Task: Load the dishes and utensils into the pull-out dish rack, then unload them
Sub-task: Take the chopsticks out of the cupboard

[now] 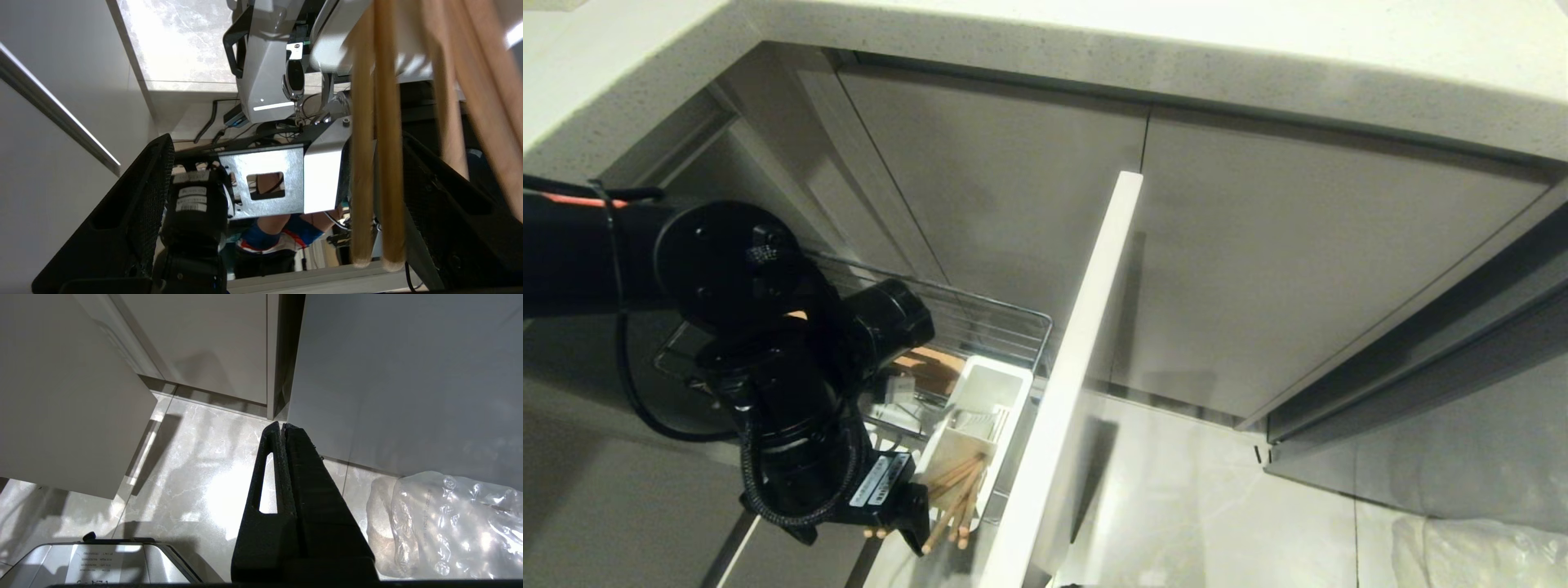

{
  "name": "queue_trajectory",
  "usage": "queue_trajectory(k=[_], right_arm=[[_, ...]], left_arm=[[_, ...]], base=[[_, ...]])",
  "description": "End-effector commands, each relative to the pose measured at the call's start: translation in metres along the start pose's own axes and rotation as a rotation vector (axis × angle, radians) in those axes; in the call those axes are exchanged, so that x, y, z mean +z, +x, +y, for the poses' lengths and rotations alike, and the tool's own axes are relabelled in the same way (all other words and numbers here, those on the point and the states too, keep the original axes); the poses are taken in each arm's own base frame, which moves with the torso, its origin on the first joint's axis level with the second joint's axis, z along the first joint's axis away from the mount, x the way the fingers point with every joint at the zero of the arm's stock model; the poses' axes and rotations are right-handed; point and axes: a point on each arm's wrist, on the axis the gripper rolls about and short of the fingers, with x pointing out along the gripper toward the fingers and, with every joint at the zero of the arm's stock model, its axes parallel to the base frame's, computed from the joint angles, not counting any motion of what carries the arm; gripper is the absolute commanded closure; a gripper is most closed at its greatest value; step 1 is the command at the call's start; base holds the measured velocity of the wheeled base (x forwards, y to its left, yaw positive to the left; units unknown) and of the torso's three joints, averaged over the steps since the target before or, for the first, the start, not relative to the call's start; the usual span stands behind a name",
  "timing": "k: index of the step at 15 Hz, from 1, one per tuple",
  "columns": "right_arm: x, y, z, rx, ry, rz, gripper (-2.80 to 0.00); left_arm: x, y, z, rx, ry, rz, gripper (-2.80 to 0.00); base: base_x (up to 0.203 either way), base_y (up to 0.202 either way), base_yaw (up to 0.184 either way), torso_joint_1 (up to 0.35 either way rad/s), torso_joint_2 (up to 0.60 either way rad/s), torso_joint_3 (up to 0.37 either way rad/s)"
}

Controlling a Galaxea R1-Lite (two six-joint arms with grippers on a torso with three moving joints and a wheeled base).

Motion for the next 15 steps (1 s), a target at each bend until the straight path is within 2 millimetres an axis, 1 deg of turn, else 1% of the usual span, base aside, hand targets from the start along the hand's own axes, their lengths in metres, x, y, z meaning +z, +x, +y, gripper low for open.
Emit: queue_trajectory(k=[1, 4, 6, 15], right_arm=[[0.0, 0.0, 0.0, 0.0, 0.0, 0.0, 0.0], [0.0, 0.0, 0.0, 0.0, 0.0, 0.0, 0.0], [0.0, 0.0, 0.0, 0.0, 0.0, 0.0, 0.0], [0.0, 0.0, 0.0, 0.0, 0.0, 0.0, 0.0]], left_arm=[[0.01, 0.008, -0.003, 0.012, 0.002, 0.03, -2.8], [0.023, 0.014, -0.006, 0.018, 0.002, 0.043, -2.8], [0.025, 0.015, -0.002, 0.035, 0.024, 0.094, -2.8], [0.03, 0.014, -0.002, 0.026, 0.016, 0.082, -2.8]], base=[[0.0, 0.0, 0.0, 0.0, 0.0, 0.0], [0.0, 0.0, 0.0, 0.0, 0.0, 0.0], [0.0, 0.0, 0.0, 0.0, 0.0, 0.0], [0.0, 0.0, 0.0, 0.0, 0.0, 0.0]])
